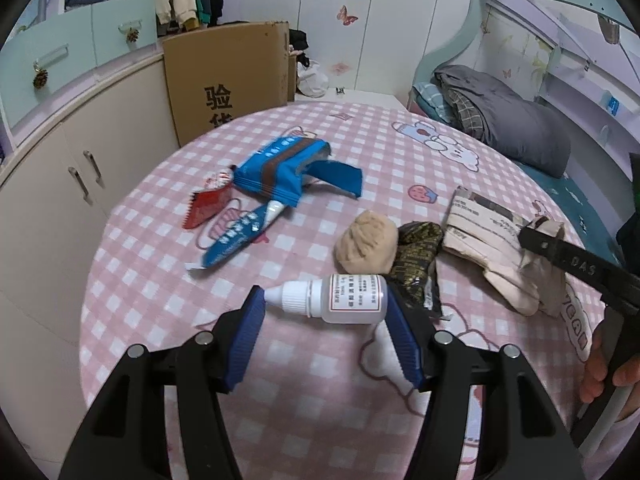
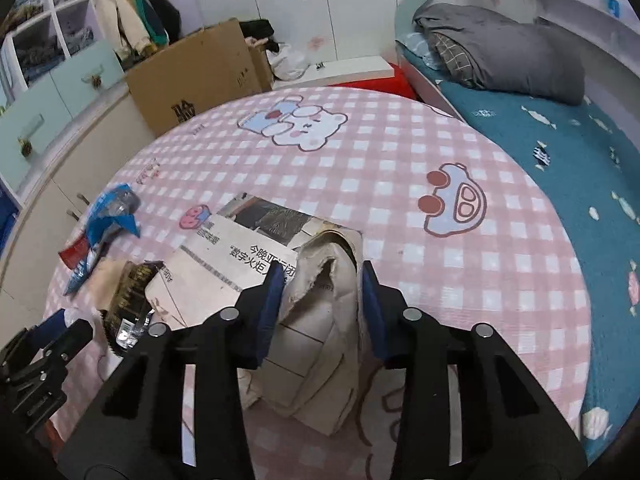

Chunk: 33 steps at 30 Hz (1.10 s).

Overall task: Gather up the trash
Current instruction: 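Grasp the white dropper bottle with the left tool while the right tool holds the bag, then carry the bottle to the bucket and open the left tool while the right tool carries the bag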

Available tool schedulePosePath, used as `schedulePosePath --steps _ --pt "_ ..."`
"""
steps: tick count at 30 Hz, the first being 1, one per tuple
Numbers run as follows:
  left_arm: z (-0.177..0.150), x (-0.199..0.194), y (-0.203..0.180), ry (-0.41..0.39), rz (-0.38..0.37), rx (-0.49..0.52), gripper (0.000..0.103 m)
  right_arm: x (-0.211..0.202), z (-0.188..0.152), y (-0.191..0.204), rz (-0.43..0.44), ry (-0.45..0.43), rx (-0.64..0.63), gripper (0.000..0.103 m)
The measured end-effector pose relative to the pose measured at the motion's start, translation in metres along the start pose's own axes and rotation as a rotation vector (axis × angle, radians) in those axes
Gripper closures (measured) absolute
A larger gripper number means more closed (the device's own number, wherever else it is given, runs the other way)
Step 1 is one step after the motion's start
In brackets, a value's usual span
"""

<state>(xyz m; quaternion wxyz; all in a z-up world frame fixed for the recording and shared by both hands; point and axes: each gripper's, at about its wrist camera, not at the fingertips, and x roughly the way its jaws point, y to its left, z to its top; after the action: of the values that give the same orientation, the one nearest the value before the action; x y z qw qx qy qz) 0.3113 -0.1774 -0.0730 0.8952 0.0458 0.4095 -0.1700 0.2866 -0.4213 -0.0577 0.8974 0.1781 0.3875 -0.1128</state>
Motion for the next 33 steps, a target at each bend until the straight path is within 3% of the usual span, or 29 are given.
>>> schedulePosePath --steps 8,18,33 --pt "-0.001 -0.02 0.026 -0.04 0.037 -0.049 0.044 -0.02 -0.002 0.009 0.031 -0.027 0.024 0.071" --pt "-0.004 -0.055 0.061 -0.104 0.092 -0.098 0.044 -0.055 0.009 0.047 0.094 -0.105 -0.008 0.072" --pt "-0.037 -0.122 0.14 -0.177 0.239 -0.215 0.044 -0.051 -0.012 0.17 0.253 -0.063 -0.235 0.072"
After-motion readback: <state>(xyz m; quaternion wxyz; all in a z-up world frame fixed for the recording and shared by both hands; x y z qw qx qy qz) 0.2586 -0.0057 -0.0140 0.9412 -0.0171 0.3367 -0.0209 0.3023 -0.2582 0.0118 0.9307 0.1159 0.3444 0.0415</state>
